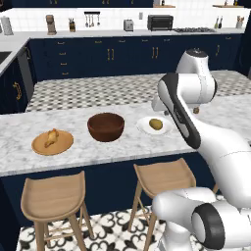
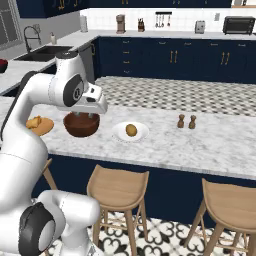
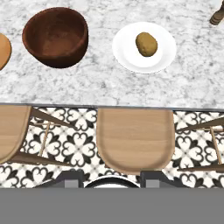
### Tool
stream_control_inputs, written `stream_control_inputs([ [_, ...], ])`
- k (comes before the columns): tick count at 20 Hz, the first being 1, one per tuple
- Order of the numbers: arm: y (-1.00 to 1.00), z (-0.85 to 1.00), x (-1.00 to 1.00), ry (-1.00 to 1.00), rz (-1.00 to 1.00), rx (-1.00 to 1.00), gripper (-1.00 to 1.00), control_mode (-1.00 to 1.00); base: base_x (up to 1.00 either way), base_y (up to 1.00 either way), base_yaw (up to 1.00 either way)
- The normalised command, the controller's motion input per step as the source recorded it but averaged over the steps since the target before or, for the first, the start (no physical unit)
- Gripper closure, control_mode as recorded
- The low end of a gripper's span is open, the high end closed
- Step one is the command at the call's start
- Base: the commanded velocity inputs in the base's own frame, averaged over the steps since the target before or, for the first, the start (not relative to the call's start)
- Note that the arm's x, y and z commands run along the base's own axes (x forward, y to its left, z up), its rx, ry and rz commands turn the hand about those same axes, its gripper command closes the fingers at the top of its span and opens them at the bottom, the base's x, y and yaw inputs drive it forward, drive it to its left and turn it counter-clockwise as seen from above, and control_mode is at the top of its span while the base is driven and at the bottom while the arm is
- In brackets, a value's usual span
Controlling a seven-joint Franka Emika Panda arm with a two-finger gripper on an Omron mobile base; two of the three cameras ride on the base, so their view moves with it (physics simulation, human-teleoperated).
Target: Pick the chicken drumstick and potato from their plates and place them in the bowl. Then put the bowl in the fridge.
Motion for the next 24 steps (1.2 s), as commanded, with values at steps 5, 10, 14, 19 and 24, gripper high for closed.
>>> stream_control_inputs([
  [5, 0.0, 0.0, -0.01, 0.0, 0.0, 0.0, -1.0, 1.0, -0.05, 0.16, 0.0],
  [10, 0.0, 0.0, 0.0, 0.0, 0.0, 0.0, -1.0, 1.0, 0.0, 0.52, -0.02],
  [14, 0.0, 0.0, 0.0, 0.0, 0.0, 0.0, -1.0, 1.0, 0.0, 0.39, -0.05],
  [19, 0.0, 0.0, 0.0, 0.0, 0.0, 0.0, -1.0, 1.0, 0.05, 0.5, -0.08],
  [24, 0.0, 0.0, 0.0, 0.0, 0.0, 0.0, -1.0, 1.0, 0.13, 0.55, -0.09],
])
